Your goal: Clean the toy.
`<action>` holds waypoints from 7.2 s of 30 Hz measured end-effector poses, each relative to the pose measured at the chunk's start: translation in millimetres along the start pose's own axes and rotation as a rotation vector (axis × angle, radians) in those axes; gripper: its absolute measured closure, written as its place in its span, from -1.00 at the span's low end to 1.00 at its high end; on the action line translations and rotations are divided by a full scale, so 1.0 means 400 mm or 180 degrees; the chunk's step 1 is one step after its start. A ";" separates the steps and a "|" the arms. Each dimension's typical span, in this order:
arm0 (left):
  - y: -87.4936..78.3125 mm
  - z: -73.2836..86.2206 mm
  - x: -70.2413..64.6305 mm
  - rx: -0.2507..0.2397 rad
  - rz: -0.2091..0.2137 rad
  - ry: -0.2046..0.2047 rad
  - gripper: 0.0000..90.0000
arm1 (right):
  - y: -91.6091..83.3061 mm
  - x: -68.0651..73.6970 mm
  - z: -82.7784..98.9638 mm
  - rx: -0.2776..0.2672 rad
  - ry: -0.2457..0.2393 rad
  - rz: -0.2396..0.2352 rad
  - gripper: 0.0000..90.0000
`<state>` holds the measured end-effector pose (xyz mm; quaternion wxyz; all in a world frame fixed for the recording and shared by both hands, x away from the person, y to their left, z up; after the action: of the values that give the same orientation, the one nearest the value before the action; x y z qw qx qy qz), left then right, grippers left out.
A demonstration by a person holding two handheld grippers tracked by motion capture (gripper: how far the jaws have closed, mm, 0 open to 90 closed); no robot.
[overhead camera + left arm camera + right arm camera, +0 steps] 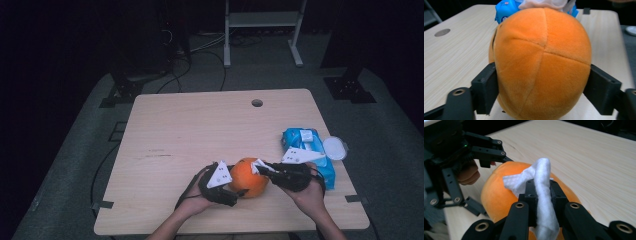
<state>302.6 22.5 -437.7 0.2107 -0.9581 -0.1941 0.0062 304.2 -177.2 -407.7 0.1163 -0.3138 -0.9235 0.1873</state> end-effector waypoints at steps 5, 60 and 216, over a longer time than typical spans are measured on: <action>-0.016 -0.001 0.009 0.0247 0.0055 -0.0100 -0.48 | 0.023 -0.005 0.014 0.0083 0.0110 -0.0063 0.76; 0.003 0.009 0.010 0.0003 -0.0191 -0.0429 -0.42 | 0.021 0.094 -0.027 -0.0007 -0.0486 0.0005 0.76; 0.038 0.052 0.009 -0.0008 -0.0078 -0.0492 -0.68 | 0.008 0.038 -0.009 0.0073 -0.0282 -0.0002 0.75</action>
<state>309.7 19.3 -462.6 0.1939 -0.9526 -0.2214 0.0772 295.4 -164.5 -404.4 0.0790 -0.3036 -0.9257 0.2115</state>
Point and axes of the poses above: each handheld gripper's, and its own axes: y roughly forward along the jaws, z roughly out of its underside, x roughly to its left, the point moved 4 cm from there along y, roughly forward along the jaws, and after that the axes turned 3 degrees about -x, right-handed, at the moved point
